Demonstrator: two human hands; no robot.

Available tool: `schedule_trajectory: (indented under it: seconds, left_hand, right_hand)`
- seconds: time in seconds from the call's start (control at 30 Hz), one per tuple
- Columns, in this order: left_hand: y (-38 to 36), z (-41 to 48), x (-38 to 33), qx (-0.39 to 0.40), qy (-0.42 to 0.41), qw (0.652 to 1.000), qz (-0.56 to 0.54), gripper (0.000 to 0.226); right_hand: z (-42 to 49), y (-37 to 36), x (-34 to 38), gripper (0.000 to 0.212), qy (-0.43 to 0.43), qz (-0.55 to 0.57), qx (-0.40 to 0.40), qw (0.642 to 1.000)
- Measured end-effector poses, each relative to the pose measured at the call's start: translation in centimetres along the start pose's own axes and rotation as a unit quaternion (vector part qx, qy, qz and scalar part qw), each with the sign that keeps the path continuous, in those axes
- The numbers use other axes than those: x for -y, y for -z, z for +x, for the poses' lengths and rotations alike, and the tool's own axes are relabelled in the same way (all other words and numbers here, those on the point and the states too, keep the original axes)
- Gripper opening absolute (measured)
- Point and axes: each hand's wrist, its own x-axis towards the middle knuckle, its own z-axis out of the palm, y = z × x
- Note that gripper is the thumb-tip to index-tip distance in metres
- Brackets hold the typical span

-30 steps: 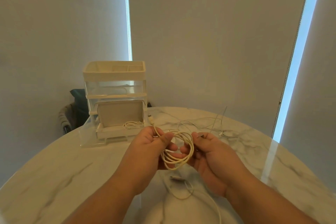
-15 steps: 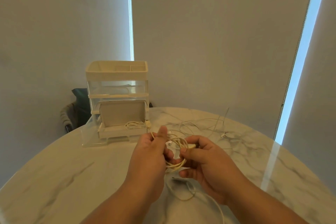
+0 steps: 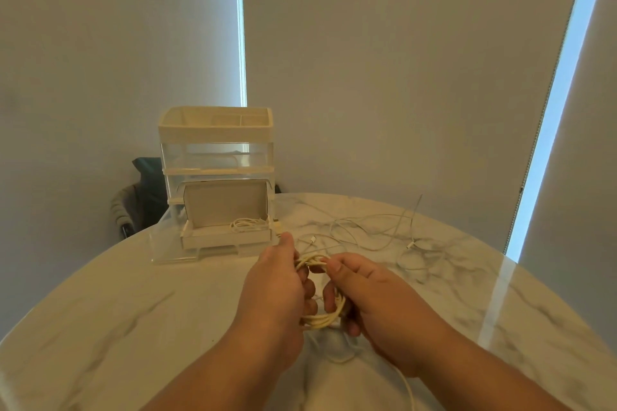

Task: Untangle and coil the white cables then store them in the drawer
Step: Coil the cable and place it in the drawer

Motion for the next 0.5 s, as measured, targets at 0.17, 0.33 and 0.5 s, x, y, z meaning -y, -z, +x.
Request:
schedule_trajectory:
  seconds: [0.17, 0.33, 0.5]
  left_hand:
    - [0.1, -0.1, -0.4, -0.055, 0.022, 0.998, -0.009, 0.037]
    - [0.5, 0.0, -0.6, -0.025, 0.007, 0.999, -0.028, 0.026]
    - [0.4, -0.3, -0.4, 0.124, -0.005, 0.992, -0.005, 0.019]
  right_hand:
    - [0.0, -0.4, -0.3, 0.024, 0.023, -0.063, -0.015, 0.998]
    - [0.0, -0.3, -0.2, 0.027, -0.01, -0.057, -0.019, 0.998]
    - [0.5, 0.6, -0.3, 0.032, -0.003, -0.064, -0.114, 0.991]
